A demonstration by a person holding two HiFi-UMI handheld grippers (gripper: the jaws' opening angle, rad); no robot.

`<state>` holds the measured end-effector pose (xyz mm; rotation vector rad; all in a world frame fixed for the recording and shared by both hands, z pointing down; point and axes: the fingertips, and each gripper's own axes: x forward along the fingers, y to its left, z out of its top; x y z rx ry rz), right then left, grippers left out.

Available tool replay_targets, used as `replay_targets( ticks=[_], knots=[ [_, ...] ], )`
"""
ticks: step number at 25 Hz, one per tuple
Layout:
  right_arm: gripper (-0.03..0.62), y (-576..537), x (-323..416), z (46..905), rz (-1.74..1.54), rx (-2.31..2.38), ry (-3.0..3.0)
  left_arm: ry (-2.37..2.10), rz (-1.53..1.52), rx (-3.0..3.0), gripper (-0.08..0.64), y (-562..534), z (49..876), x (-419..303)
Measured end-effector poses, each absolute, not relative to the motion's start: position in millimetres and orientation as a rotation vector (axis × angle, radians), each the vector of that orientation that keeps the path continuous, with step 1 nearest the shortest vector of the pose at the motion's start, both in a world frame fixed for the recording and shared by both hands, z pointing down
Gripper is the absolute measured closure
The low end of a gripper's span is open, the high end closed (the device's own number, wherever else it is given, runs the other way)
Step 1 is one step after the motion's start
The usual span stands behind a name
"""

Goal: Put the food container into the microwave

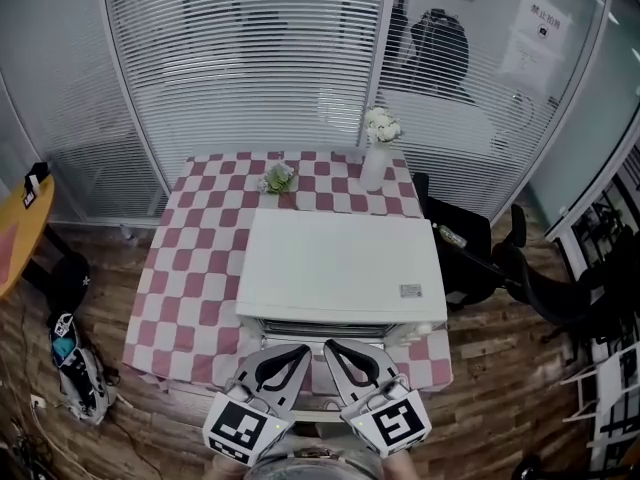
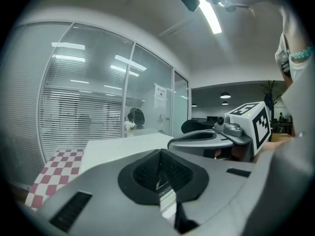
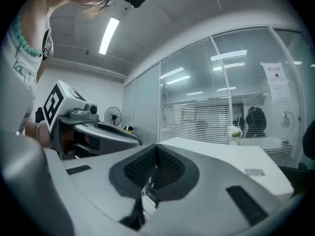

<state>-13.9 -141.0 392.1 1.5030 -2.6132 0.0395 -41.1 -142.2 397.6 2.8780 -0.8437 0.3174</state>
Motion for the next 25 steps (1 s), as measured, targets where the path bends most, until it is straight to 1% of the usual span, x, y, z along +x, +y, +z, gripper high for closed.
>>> replay_targets(
  ticks=[7,25],
  knots=[
    [0.598,-139.5,-14.6,368.5,-0.036,1.521,-2.660,-0.881,0.247,2.920,0.546,-141.0,373.0,-43.9],
    [0.600,-135.2,-19.7,368.4,-0.035,1.496,-2.655,-0.872,0.249,2.919,0.546,-137.0,374.1,-46.3]
  ],
)
